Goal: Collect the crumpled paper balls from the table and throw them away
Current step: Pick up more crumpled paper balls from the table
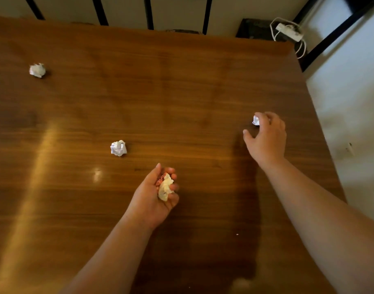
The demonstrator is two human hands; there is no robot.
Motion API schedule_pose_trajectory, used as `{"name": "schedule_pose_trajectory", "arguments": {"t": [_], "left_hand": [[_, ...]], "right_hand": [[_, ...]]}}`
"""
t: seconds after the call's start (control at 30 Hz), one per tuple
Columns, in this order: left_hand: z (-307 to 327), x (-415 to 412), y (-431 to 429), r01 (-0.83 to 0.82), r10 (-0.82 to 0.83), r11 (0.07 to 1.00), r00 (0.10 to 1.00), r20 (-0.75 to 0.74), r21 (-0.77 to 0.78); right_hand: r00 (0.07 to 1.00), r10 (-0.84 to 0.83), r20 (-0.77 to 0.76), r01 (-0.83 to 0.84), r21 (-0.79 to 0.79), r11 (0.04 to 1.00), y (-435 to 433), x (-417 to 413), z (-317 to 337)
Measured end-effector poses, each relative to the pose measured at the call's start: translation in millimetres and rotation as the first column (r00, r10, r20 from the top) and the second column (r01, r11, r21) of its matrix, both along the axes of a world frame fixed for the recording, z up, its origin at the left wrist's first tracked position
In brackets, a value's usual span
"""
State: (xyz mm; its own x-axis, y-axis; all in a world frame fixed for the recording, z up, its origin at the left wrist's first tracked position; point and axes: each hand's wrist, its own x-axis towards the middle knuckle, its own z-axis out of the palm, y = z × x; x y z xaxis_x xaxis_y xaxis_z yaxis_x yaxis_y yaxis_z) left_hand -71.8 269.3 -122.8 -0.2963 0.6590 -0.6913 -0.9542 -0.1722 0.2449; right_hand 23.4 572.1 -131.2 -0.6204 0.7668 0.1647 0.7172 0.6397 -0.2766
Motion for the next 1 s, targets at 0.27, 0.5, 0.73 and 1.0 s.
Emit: {"name": "schedule_pose_trajectory", "arguments": {"t": [0.27,0.5,0.73,1.0], "left_hand": [[-3,15,30,0.009,-0.011,0.999,0.999,-0.039,-0.038],[10,25,10,-0.011,0.006,0.997,0.998,-0.063,-0.079],[36,50,-62,-0.099,0.085,0.982,0.992,-0.095,-0.161],[75,127,-232,-0.302,0.281,0.924,0.952,-0.121,-0.235]], "right_hand": [[0.993,0.005,0.115,0.012,-0.150,0.989,46,-16,-18],[0.993,0.120,0.018,-0.106,-0.346,0.932,-4,-6,-6],[0.962,-0.274,0.023,-0.012,-0.992,-0.126,-169,51,28],[0.973,-0.020,0.230,0.191,-0.849,-0.492,-330,112,60]]}}
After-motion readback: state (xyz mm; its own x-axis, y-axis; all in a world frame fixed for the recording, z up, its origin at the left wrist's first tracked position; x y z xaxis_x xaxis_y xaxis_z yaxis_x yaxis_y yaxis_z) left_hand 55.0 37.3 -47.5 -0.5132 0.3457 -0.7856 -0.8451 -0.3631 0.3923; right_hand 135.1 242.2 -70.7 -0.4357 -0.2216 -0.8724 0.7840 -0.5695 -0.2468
